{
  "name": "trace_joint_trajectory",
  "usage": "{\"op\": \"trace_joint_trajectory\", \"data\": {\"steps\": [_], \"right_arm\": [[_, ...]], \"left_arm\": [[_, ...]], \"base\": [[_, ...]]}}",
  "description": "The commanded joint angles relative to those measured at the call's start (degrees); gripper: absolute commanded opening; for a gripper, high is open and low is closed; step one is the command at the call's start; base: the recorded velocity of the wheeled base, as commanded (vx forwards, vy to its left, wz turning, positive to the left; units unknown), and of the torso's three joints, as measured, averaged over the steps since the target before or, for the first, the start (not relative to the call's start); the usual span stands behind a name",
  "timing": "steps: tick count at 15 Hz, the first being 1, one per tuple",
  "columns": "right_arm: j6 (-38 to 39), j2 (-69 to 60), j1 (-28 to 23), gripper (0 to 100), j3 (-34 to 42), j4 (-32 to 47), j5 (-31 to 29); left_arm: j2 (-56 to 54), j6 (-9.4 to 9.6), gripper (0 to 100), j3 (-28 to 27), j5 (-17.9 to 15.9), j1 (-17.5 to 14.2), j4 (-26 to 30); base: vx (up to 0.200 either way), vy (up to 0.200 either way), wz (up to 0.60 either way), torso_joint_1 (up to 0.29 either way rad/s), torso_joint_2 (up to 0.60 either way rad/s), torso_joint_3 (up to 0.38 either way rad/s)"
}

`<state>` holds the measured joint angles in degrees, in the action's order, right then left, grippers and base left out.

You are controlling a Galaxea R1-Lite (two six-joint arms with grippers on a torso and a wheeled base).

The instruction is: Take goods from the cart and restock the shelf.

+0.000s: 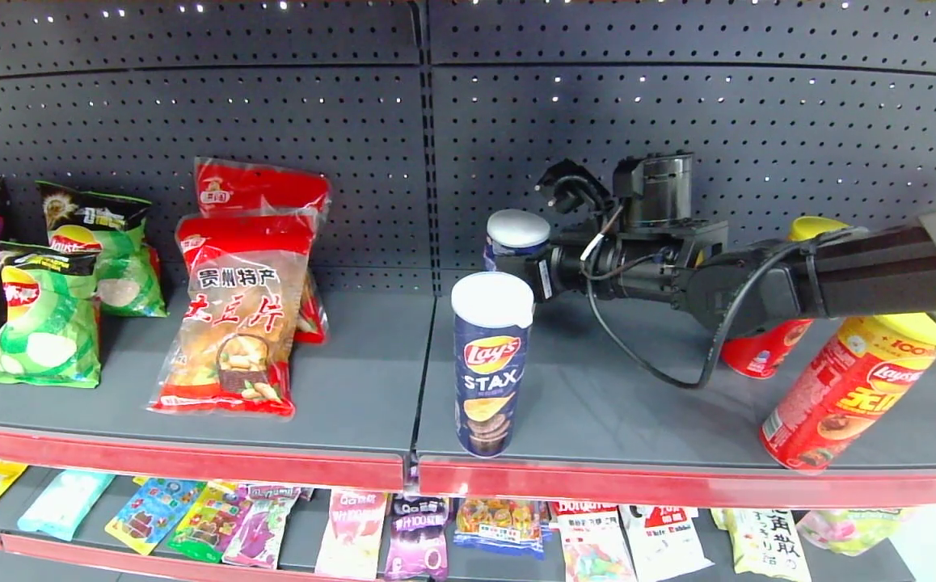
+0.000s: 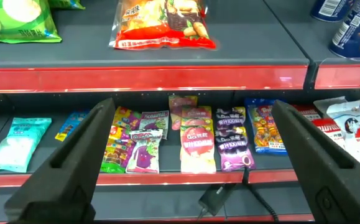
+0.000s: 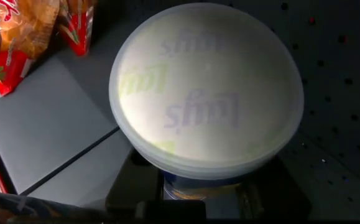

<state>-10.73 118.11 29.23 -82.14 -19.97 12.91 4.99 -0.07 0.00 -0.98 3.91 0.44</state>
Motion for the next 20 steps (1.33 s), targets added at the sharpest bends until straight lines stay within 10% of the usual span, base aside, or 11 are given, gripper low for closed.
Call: {"op": "trace_joint_trajectory", "data": {"steps": [1, 2, 3, 20], "right_arm": [[0.01, 0.27, 0.21, 0, -0.13, 0.1, 0.01], [0.01, 0.27, 0.39, 0, -0.13, 0.1, 0.01], [0.01, 0.36, 0.65, 100, 0.05, 0.02, -0.17], [2.38, -16.34, 1.0, 100, 16.93, 0.1, -8.08]], "left_arm": [[0.11, -0.01, 100, 0.0, 0.01, -0.05, 0.0], [0.11, -0.01, 100, 0.0, 0.01, 0.04, 0.0], [0.11, -0.01, 100, 0.0, 0.01, 0.04, 0.0], [0.11, -0.01, 100, 0.0, 0.01, 0.04, 0.0]], "base": [[0.0, 0.0, 0.0, 0.0, 0.0, 0.0], [0.0, 0.0, 0.0, 0.0, 0.0, 0.0], [0.0, 0.0, 0.0, 0.0, 0.0, 0.0], [0.0, 0.0, 0.0, 0.0, 0.0, 0.0]]}}
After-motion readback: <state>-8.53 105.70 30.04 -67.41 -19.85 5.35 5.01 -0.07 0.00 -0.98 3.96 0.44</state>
